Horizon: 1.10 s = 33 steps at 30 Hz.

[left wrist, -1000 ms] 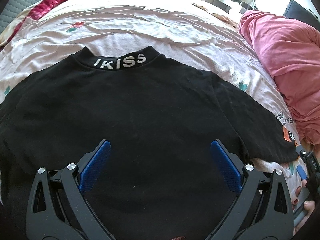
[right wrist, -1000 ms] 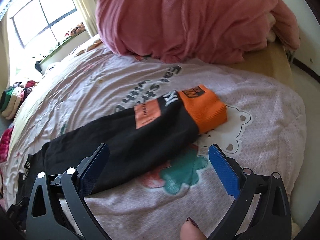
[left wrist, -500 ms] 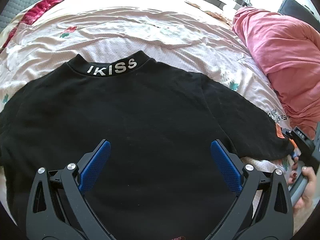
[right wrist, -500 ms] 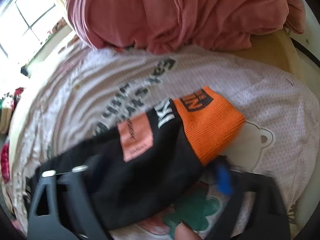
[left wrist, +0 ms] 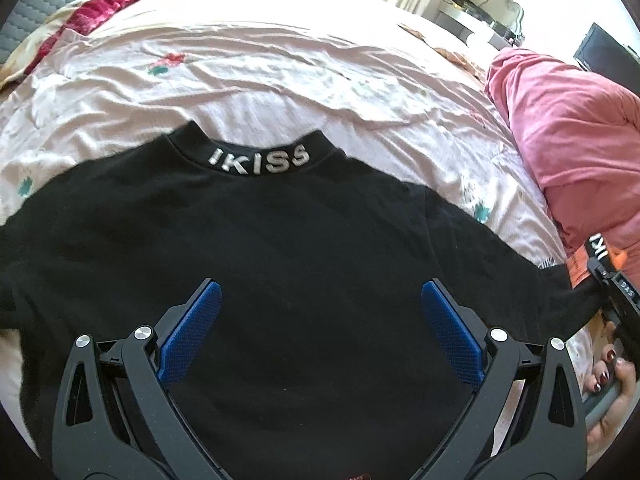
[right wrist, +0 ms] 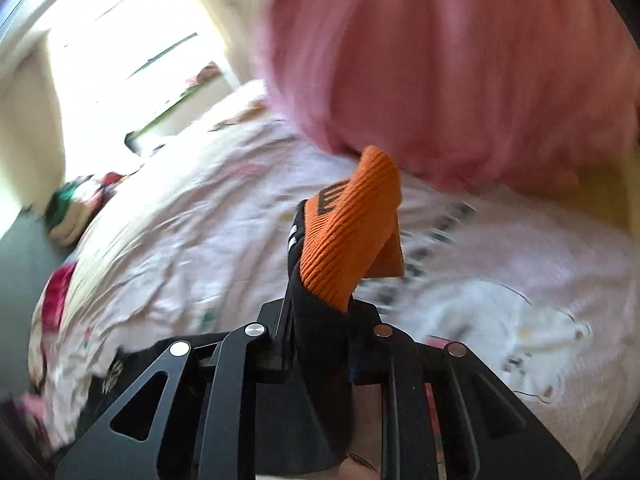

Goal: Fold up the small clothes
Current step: 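Carry the sleeve across the shirt body with the right gripper and release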

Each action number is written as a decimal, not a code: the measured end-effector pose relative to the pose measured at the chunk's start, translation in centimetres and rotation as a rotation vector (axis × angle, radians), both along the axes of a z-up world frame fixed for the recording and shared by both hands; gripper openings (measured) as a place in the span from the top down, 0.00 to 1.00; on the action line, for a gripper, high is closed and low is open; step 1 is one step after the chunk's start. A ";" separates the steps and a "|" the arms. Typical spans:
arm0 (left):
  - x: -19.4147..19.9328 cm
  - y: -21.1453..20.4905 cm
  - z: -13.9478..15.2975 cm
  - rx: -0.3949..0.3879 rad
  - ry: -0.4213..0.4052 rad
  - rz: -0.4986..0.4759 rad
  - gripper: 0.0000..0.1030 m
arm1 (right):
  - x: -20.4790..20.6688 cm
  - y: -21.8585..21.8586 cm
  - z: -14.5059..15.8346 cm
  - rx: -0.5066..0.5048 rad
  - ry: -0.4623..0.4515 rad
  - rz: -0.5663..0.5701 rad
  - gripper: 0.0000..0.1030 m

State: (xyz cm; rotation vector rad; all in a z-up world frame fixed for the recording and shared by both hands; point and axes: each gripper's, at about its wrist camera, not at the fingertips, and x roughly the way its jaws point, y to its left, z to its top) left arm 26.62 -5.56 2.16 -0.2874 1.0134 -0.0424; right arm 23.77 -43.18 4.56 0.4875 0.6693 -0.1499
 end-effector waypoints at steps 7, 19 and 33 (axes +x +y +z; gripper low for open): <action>-0.5 2.1 1.4 -0.019 -0.019 0.040 0.09 | 0.2 4.7 1.5 0.006 -0.060 0.163 0.83; -2.0 5.0 2.2 -0.050 -0.040 0.076 0.09 | -1.3 11.6 2.9 -0.064 -0.111 0.348 0.83; -3.2 9.4 1.2 -0.184 -0.039 0.105 0.09 | -1.8 19.9 1.6 -0.121 -0.104 0.587 0.80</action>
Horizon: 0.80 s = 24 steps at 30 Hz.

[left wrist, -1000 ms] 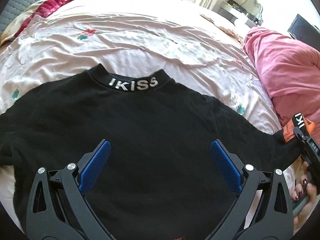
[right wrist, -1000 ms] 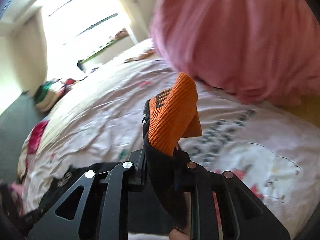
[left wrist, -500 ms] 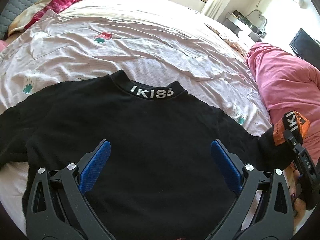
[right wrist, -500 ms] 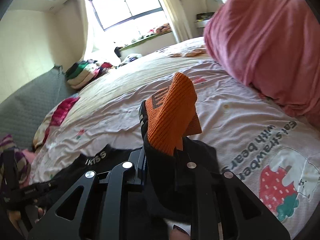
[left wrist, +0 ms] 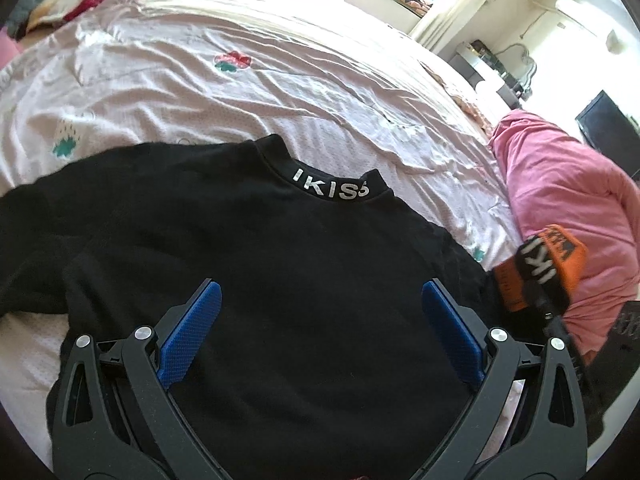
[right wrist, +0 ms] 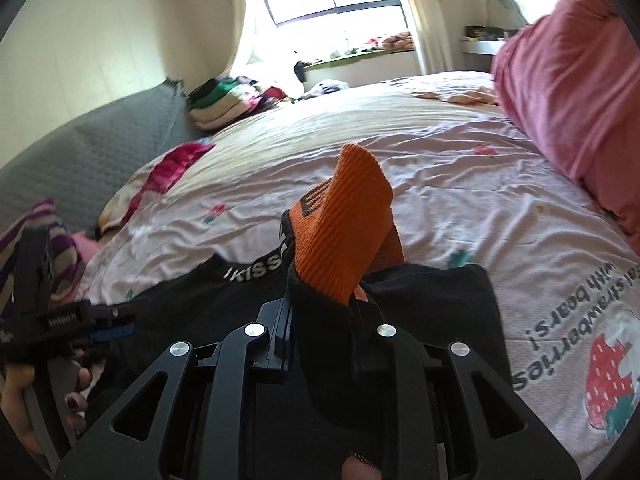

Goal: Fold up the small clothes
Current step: 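Carry the sleeve across the shirt body with the right gripper and release, then grasp the folded orange cuff with the left gripper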

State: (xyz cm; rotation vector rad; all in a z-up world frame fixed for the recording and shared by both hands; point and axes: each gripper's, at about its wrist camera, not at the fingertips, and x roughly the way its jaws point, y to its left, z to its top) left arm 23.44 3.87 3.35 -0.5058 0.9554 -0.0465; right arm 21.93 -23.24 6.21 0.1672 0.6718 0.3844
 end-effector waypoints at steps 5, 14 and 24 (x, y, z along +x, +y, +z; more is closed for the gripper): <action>-0.6 0.9 -0.8 -0.077 0.002 -0.013 0.09 | 0.5 1.9 -1.2 0.004 0.039 0.062 0.63; -1.0 -0.5 -2.6 -0.197 -0.003 -0.083 0.13 | 0.0 2.1 -1.4 0.038 0.080 0.121 0.42; 0.9 -6.5 -6.0 -0.275 0.083 -0.200 0.51 | 0.7 -1.2 -1.6 -0.017 0.092 0.018 0.39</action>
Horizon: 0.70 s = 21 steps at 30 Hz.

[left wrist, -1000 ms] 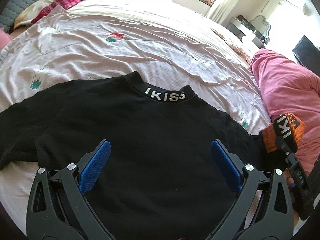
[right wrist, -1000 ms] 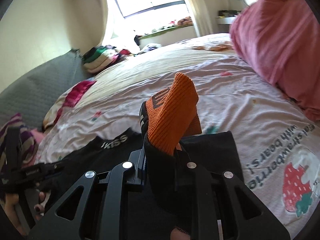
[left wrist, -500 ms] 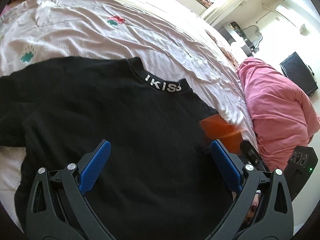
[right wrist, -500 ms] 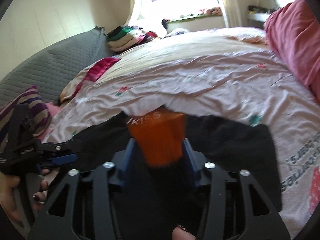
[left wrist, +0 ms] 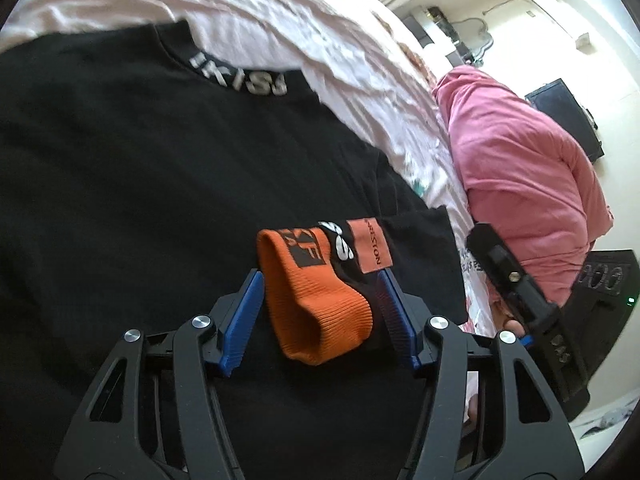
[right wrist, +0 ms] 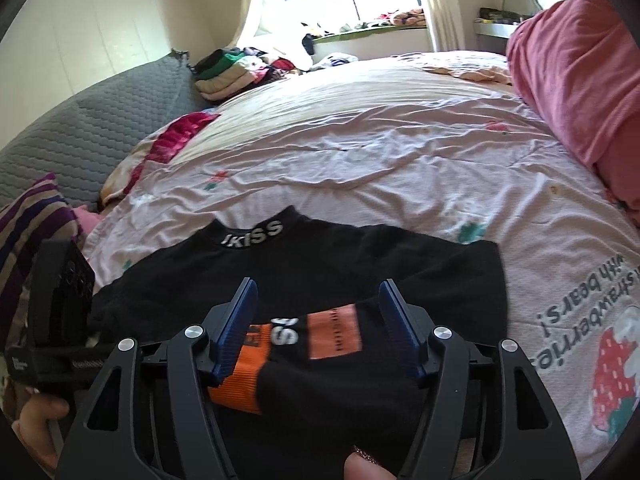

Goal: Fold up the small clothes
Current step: 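Grasp the folded orange cuff with the left gripper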

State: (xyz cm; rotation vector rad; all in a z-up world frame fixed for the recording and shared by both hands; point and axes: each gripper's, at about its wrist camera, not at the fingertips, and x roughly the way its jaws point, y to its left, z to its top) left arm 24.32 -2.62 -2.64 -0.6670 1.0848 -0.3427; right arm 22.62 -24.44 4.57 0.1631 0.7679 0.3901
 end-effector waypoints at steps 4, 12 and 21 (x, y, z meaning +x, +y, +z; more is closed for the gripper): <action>0.7 -1.2 -1.4 0.027 0.042 0.020 0.51 | 0.4 -1.5 -0.3 0.022 0.026 -0.032 0.39; 1.7 -1.6 -0.2 0.075 -0.006 0.019 0.94 | 1.1 -4.7 0.0 0.050 0.053 -0.128 0.39; 0.8 -0.2 5.5 0.146 -0.158 0.007 0.96 | 1.3 -7.0 0.2 0.054 0.054 -0.209 0.39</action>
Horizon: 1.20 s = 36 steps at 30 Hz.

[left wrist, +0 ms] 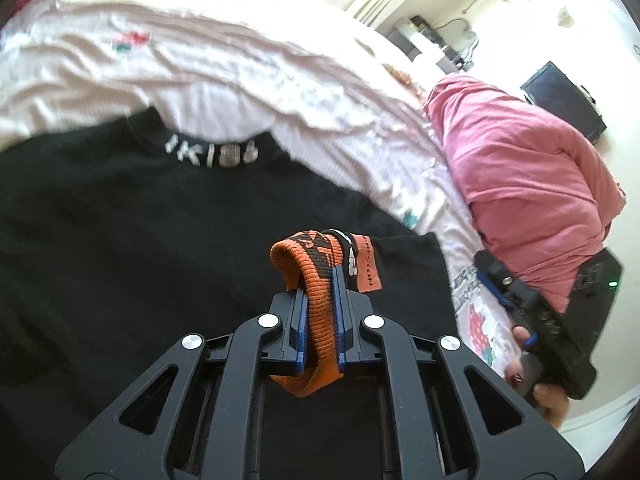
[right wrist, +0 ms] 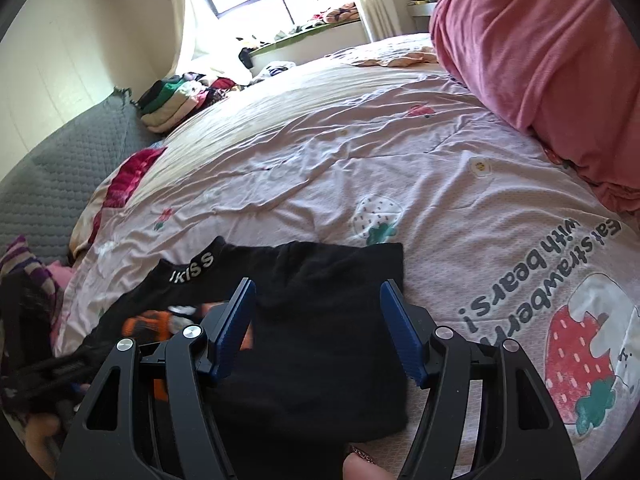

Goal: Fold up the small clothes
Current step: 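Grasp the folded orange cuff with the left gripper, then lay the cuff flat on the shirt body and open the left gripper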

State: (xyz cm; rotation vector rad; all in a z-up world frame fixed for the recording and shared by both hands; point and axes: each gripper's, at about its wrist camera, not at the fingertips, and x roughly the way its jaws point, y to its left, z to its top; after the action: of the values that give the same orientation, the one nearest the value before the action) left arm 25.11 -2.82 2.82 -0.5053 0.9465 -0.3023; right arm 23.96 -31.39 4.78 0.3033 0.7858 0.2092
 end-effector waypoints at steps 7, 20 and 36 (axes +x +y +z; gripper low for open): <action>-1.3 2.4 3.3 0.040 -0.070 0.024 1.00 | 0.0 -1.0 0.2 0.002 -0.007 -0.031 0.39; -3.0 6.5 4.6 0.136 -0.100 0.094 1.00 | -0.4 0.1 0.3 -0.037 -0.026 -0.009 0.39; -4.2 9.9 2.6 0.123 -0.075 0.153 1.00 | -0.7 4.0 -1.0 -0.164 -0.030 0.088 0.39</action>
State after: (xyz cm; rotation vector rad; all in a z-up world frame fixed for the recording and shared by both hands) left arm 20.89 7.04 5.46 -0.4470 0.8426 -0.1234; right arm 23.29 -27.38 3.80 0.1109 0.7825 0.2305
